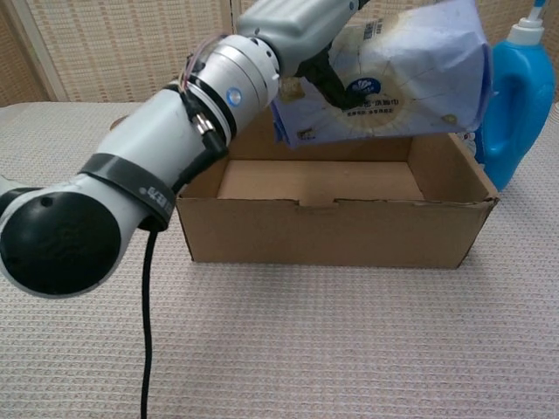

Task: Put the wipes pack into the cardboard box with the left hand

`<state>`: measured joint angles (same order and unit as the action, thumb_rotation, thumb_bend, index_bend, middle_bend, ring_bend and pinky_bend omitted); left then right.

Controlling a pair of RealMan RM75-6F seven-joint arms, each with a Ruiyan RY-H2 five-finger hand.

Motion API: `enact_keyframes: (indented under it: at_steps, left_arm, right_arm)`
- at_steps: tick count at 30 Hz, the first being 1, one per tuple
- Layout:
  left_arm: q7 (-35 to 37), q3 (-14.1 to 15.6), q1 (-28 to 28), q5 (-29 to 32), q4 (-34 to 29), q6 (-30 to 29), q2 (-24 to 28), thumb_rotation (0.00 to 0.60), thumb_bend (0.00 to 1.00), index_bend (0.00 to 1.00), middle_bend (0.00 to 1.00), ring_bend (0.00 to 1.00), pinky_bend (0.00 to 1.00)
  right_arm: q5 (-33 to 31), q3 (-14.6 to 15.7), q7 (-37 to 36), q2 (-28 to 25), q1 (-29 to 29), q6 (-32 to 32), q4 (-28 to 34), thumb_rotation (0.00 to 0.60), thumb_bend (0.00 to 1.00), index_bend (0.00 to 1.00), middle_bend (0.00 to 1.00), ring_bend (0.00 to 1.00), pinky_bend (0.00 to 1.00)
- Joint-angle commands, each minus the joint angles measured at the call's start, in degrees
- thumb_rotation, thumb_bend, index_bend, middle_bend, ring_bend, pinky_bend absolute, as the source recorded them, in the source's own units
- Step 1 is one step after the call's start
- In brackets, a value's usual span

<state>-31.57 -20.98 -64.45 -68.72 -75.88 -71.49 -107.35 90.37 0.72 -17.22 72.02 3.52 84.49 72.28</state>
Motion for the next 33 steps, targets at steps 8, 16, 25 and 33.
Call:
enact_keyframes:
  at_steps: [8,16,25,33]
  left_arm:
    - [-5.78,-0.05,6.45,0.03,-11.35,-2.44,13.70,0.600,0.21,0.00,0.00,0.00,0.09]
    - [-6.85,3.11,19.77,1.95,-28.68,-8.64,33.24,0.600,0.22,0.00,0.00,0.00,0.18]
    - [10.38,13.02,37.61,-0.93,-23.66,-17.23,39.36,0.600,0.22,0.06,0.12,0.06,0.24]
    - [20.57,18.44,44.11,-6.26,-9.80,-17.73,36.93,0.600,0.22,0.05,0.12,0.06,0.22]
  right_arm:
    - [0.79,0.41,1.55,0.00,0.06,0.07,1.01,0.600,0.00,0.12,0.00,0.00,0.00]
    - [2.18,1.26,3.32,0.58,0.31,-0.11,2.23,0.600,0.00,0.12,0.00,0.00,0.00]
    - [2.98,1.87,4.41,1.03,0.52,-0.43,3.13,0.600,0.00,0.13,0.00,0.00,0.00]
    - [3.92,2.53,4.82,0.27,-0.09,0.90,4.23,0.600,0.00,0.13,0.00,0.00,0.00]
